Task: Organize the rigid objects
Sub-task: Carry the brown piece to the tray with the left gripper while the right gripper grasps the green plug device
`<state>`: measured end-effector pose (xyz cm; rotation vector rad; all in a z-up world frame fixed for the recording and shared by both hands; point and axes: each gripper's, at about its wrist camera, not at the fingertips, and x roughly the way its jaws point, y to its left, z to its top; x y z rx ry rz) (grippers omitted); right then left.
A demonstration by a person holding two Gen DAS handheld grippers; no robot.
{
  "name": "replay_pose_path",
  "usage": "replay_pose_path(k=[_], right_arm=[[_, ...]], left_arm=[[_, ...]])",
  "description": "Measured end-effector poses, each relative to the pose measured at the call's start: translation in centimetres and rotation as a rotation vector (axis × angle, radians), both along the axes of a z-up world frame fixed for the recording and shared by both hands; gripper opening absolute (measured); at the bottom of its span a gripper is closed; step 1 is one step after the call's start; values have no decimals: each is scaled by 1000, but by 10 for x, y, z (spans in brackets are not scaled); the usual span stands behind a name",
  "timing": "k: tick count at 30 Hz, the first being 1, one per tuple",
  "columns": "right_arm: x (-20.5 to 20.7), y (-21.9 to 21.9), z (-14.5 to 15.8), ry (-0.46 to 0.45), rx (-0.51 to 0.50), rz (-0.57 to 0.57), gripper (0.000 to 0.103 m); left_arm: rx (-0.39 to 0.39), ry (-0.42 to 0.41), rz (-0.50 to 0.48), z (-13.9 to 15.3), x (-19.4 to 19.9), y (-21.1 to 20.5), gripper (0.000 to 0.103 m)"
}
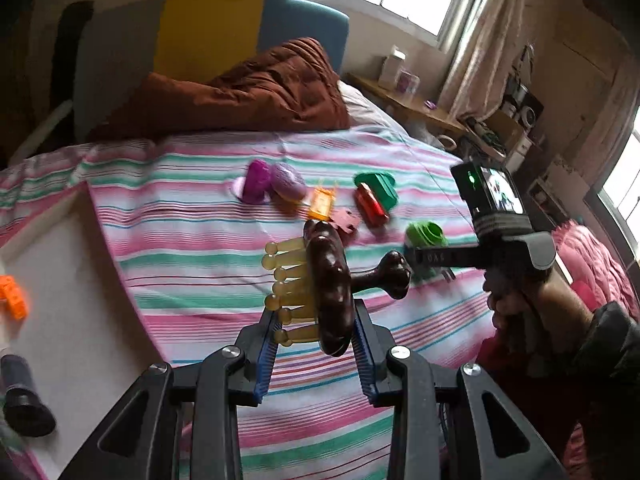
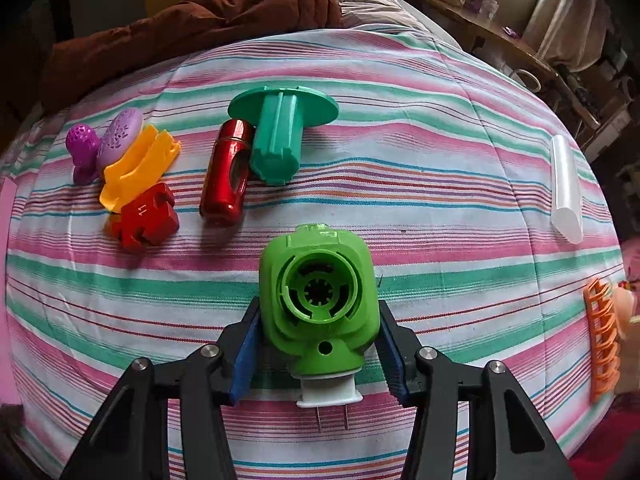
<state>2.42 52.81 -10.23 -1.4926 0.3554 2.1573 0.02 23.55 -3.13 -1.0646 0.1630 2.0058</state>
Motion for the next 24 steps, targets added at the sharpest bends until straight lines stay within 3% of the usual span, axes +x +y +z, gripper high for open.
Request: replay_pose_path(k=[12,17,24], right_arm=[[-7,-1,-8,-4,20,10,53],[-7,-4,-7,-7,28,18,53],[-5,-10,-6,-10,39,28,53]], left_arm=[[3,-37,262,3,-52,-82,34],[-32,-96,411,-11,-98,-121,34],[-110,-111,504,-28,-154,-141,34]])
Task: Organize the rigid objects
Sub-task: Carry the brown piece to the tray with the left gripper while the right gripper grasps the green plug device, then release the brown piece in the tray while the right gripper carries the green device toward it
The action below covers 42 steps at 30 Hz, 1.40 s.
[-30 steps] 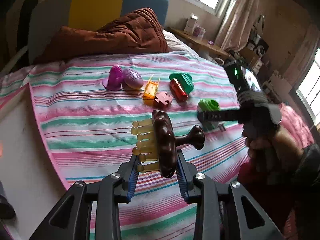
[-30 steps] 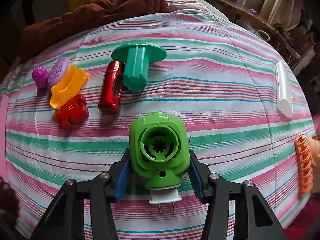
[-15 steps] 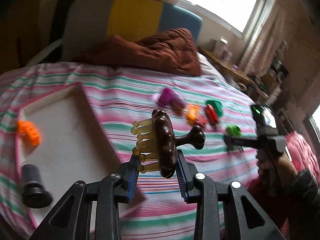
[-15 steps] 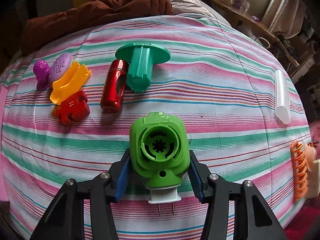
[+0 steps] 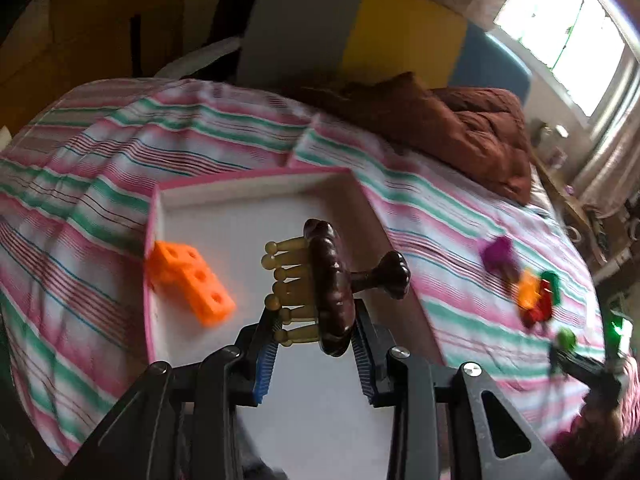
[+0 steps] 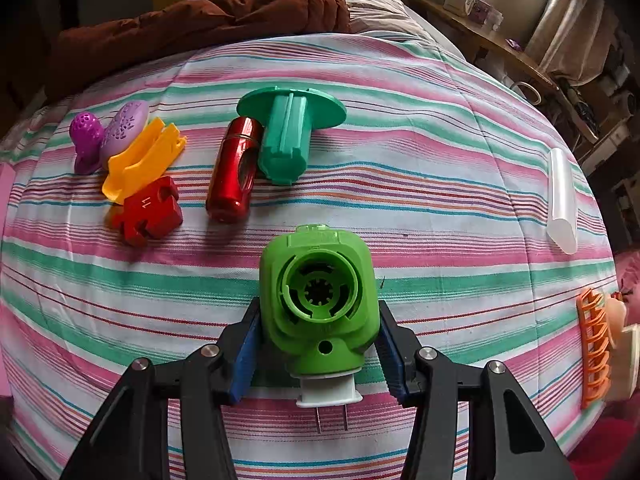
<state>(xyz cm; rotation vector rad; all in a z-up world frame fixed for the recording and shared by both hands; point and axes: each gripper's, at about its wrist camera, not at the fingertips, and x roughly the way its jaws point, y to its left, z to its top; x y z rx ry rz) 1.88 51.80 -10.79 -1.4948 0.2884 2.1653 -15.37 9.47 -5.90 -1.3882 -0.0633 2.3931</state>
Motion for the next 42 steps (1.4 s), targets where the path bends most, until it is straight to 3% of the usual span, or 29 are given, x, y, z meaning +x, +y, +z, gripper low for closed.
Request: replay_pose_path(k=[7,13,22,30,37,42], right_arm=[[1,-4,1,-1,5,3,53],[0,-3,1,-2,8,6,53],[0,-4,1,-4,15,8,53],[0,-6,2,-6,24,11,53],[-1,-8,3,-8,30,19,53],[-1,-10,3,-8,33,23,53]], left_arm=[[-77,1,26,-15,-22,3,35],[-69,28,30,-8,-20,-2,38],[-53,153,63,29,36,-18,38],[-76,222,-7,43,86,-11,38],[-90,247,-42,45,111,-8,38],[-90,217,-56,39,116,-6,38]])
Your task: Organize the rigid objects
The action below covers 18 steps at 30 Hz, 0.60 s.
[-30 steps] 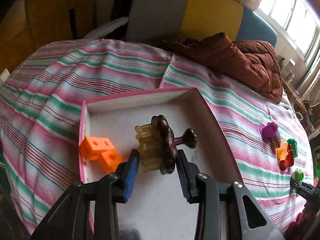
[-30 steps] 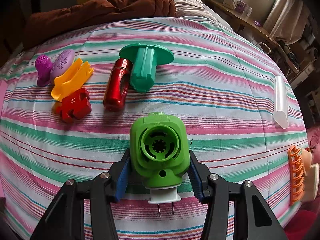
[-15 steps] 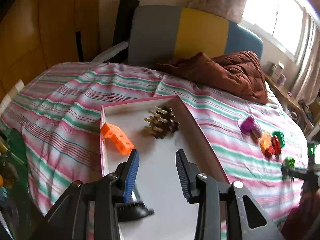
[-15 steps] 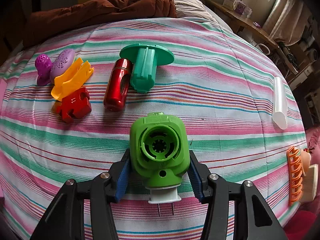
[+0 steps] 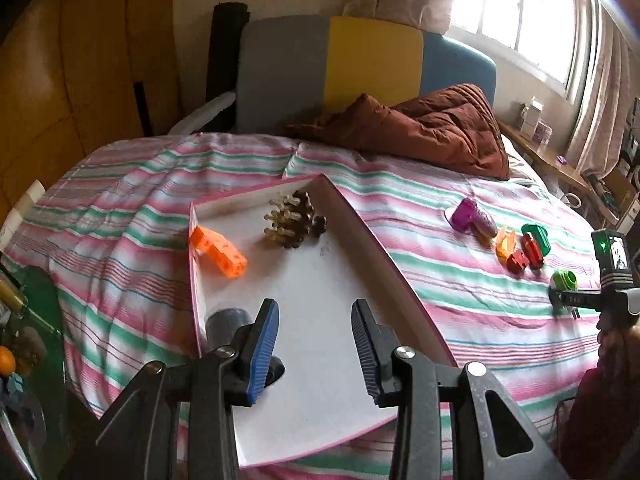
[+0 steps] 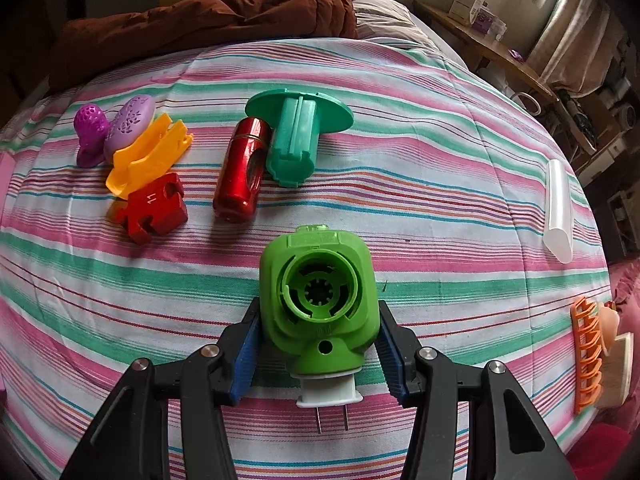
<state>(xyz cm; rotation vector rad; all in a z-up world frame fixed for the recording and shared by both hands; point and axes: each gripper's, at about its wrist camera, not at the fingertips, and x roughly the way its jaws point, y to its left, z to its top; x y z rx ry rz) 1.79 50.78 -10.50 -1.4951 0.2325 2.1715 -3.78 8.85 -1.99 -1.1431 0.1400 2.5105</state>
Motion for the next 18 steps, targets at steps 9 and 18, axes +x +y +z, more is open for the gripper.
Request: replay_pose_path(k=[9,18], right_arm=[[-6,-17,-1,26,-47,97,53],[-13,-47,-4,34,-77,257,53]], left_arm=[[-1,-24,10,-6,4,-4,38],[17,-8,30,-2,5,-12,38]])
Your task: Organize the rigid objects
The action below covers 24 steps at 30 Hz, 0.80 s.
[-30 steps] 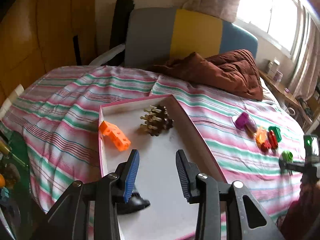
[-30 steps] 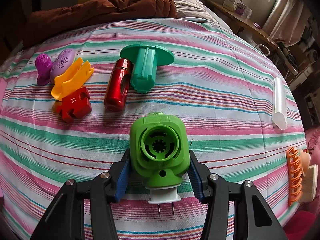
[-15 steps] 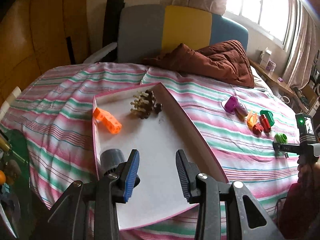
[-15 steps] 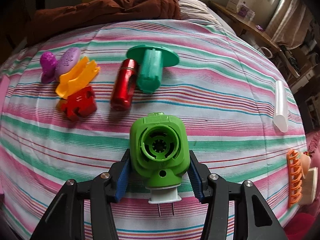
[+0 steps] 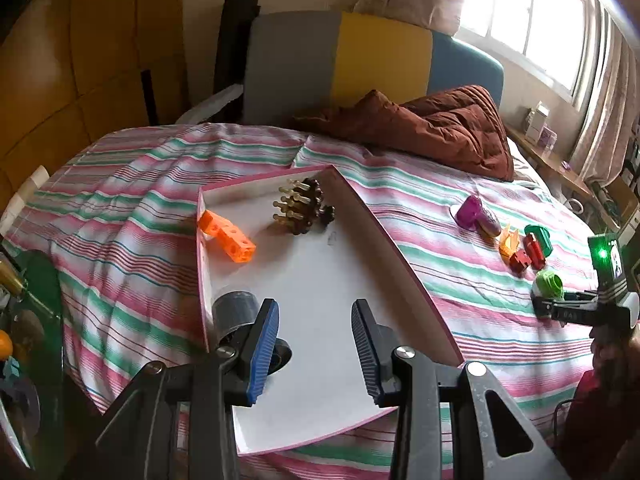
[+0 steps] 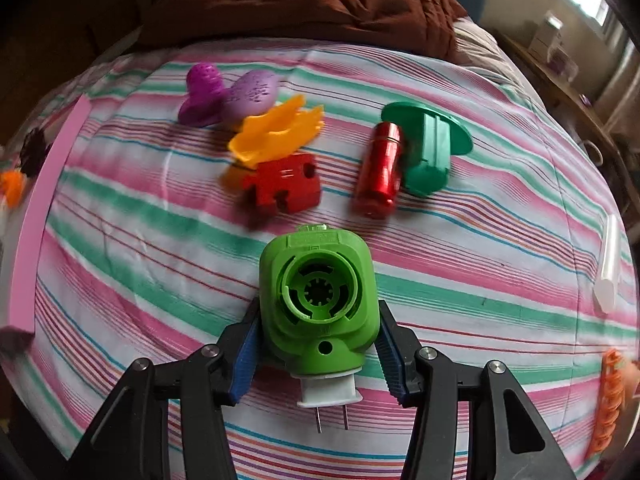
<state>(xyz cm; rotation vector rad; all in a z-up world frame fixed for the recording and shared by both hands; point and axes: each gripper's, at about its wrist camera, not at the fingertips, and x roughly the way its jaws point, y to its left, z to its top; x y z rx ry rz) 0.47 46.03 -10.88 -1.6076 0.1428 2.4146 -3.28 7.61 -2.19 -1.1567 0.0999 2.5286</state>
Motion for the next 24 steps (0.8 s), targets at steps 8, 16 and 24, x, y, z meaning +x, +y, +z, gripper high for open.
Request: replay_pose_path(k=[8,16,24], right_arm=[[-1,-6,1,-11,3,-11,53],[-3,-30,3,-18,0,0,52],[-17,-75,20,13,-38,97,53]], left_arm=[[14,-1,16,3,0,-11,38],[40,-1,25,6,1,-20,38],[43,3,52,6,1,-33,38]])
